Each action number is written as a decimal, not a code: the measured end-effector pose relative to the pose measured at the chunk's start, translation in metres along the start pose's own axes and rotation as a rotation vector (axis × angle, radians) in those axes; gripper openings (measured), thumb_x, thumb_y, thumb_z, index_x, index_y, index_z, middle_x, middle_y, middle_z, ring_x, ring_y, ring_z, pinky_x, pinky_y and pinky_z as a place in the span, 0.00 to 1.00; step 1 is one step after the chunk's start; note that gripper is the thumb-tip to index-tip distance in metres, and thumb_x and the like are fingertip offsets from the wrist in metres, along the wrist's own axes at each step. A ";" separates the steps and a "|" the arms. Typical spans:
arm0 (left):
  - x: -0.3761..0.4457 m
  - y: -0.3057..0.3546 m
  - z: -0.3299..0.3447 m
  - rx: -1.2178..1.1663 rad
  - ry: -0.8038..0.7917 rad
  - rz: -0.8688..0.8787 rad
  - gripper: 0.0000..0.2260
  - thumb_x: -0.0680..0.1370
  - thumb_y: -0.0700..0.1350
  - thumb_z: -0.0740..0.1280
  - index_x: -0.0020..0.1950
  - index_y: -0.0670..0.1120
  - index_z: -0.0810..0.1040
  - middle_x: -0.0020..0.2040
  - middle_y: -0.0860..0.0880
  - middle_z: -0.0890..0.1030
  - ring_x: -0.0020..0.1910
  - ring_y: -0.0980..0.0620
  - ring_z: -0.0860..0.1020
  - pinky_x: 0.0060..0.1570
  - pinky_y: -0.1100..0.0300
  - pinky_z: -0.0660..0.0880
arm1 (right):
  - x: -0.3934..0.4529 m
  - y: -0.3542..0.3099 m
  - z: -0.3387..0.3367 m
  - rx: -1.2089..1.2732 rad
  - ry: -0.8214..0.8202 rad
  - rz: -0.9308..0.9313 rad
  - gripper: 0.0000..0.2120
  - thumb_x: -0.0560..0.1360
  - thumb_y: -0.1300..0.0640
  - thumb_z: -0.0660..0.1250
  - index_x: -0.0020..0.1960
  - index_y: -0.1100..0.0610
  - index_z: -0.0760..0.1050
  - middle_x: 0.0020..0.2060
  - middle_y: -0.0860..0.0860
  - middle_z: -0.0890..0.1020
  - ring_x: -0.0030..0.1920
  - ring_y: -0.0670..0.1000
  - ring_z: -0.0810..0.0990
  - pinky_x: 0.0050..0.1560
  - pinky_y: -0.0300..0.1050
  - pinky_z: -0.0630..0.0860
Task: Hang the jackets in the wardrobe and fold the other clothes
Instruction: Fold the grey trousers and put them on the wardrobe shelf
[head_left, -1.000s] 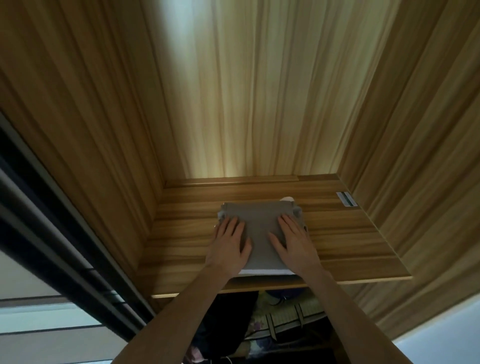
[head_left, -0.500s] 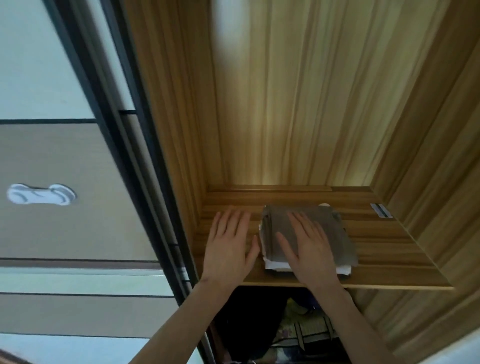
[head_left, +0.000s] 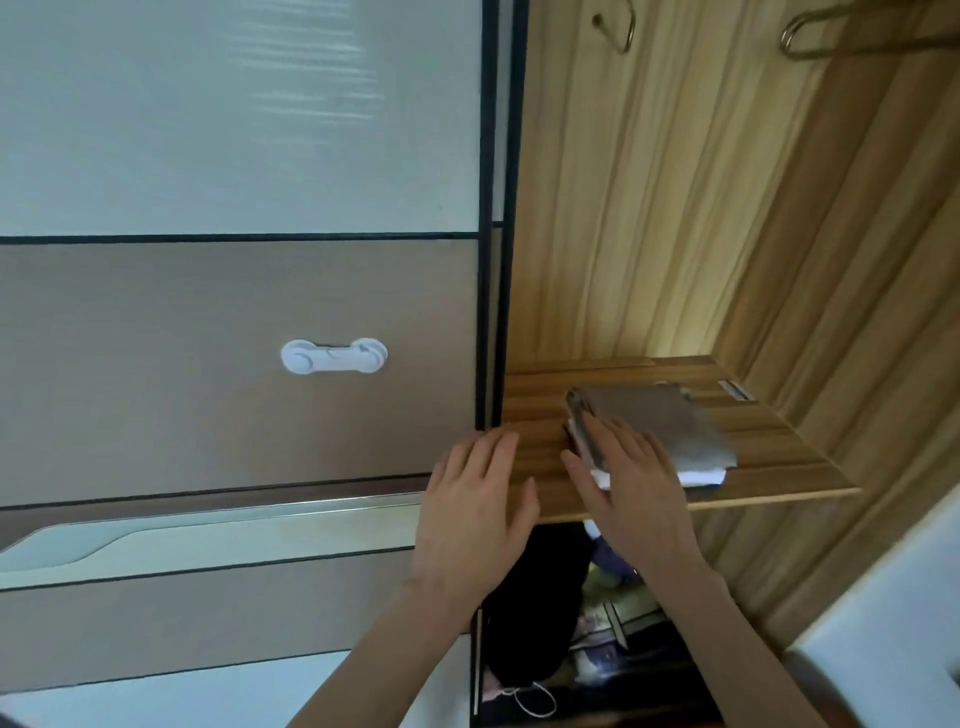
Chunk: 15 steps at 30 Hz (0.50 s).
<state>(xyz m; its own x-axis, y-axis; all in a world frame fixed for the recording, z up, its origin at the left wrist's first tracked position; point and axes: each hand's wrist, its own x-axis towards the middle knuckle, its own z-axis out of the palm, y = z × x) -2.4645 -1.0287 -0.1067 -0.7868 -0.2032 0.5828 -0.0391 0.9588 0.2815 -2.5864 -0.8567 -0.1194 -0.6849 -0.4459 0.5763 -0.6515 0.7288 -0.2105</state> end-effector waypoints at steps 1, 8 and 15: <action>-0.008 -0.007 -0.009 0.000 0.002 0.004 0.22 0.83 0.55 0.62 0.74 0.47 0.74 0.70 0.49 0.78 0.68 0.49 0.74 0.67 0.50 0.74 | -0.007 -0.010 -0.005 -0.009 0.002 0.011 0.32 0.84 0.35 0.52 0.74 0.57 0.74 0.68 0.54 0.81 0.70 0.55 0.76 0.73 0.58 0.70; -0.042 -0.042 -0.066 0.067 0.093 0.015 0.20 0.82 0.54 0.61 0.68 0.45 0.77 0.64 0.48 0.81 0.64 0.46 0.76 0.64 0.49 0.74 | -0.039 -0.078 -0.037 -0.010 -0.034 0.071 0.33 0.82 0.33 0.52 0.75 0.53 0.73 0.70 0.51 0.79 0.72 0.53 0.75 0.76 0.55 0.66; -0.064 -0.080 -0.127 0.205 0.130 -0.107 0.22 0.81 0.56 0.59 0.67 0.44 0.77 0.62 0.47 0.81 0.62 0.43 0.78 0.59 0.48 0.76 | -0.028 -0.134 -0.038 0.122 -0.089 0.022 0.33 0.82 0.31 0.49 0.78 0.50 0.69 0.73 0.50 0.76 0.75 0.53 0.71 0.78 0.53 0.61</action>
<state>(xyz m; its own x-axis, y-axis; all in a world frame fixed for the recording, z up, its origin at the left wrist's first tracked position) -2.3329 -1.1175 -0.0696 -0.6863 -0.3165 0.6548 -0.2522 0.9480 0.1939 -2.4671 -0.9221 -0.0770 -0.7225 -0.4785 0.4991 -0.6667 0.6732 -0.3197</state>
